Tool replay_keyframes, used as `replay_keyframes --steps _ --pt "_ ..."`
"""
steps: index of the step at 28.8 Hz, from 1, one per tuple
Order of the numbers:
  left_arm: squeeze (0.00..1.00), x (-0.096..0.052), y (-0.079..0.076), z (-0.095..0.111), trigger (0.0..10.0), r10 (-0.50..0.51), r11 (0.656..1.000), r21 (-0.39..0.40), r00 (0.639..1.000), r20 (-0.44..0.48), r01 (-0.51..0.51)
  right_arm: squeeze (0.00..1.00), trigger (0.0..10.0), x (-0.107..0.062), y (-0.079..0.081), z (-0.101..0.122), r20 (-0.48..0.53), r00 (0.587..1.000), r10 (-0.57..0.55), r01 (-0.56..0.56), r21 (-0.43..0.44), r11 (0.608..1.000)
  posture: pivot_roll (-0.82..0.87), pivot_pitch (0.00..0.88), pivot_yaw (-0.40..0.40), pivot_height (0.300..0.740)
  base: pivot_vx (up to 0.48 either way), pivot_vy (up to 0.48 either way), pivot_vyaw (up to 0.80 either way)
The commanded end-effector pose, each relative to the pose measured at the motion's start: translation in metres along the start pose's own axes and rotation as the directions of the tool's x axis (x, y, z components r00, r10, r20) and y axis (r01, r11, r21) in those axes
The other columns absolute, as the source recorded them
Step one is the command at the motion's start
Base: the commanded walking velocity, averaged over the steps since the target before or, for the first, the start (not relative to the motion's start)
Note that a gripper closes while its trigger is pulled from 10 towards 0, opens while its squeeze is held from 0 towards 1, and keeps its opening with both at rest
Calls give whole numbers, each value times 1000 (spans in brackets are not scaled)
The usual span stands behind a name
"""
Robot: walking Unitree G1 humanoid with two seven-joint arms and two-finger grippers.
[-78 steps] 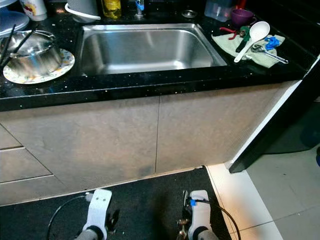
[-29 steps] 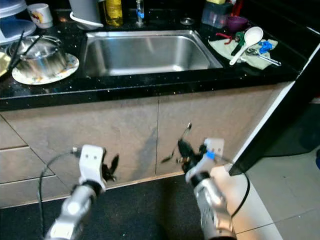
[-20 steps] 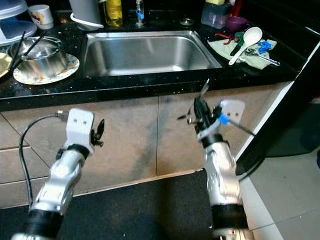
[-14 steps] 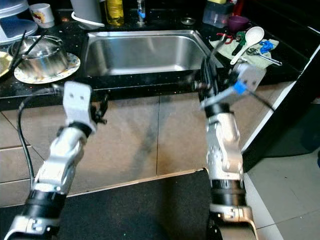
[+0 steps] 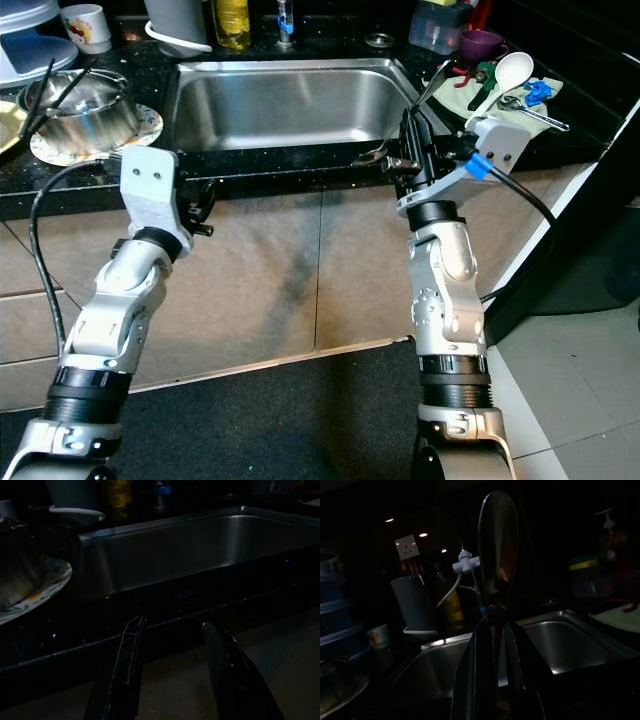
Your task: Kitchen organization
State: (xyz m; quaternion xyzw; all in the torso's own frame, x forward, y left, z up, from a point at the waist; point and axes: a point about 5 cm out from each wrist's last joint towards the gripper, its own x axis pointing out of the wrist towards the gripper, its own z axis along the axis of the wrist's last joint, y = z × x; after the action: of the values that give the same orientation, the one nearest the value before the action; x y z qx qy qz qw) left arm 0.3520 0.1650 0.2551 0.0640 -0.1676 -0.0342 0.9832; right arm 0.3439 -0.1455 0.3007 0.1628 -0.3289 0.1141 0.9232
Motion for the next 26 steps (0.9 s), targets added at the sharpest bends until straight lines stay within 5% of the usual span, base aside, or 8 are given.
replay_keyframes --steps 1,26 --pt "0 0 -1 3 10000 -16 1000 10 1000 0 16 0 10000 1 4 6 18 1000 17 -17 -7 1000 -47 175 -19 740 304 0 0" --pt "0 2 -5 9 10000 -68 997 27 998 11 68 0 10000 2 2 6 26 1000 13 -13 -9 1000 -47 173 -12 740 393 0 0"
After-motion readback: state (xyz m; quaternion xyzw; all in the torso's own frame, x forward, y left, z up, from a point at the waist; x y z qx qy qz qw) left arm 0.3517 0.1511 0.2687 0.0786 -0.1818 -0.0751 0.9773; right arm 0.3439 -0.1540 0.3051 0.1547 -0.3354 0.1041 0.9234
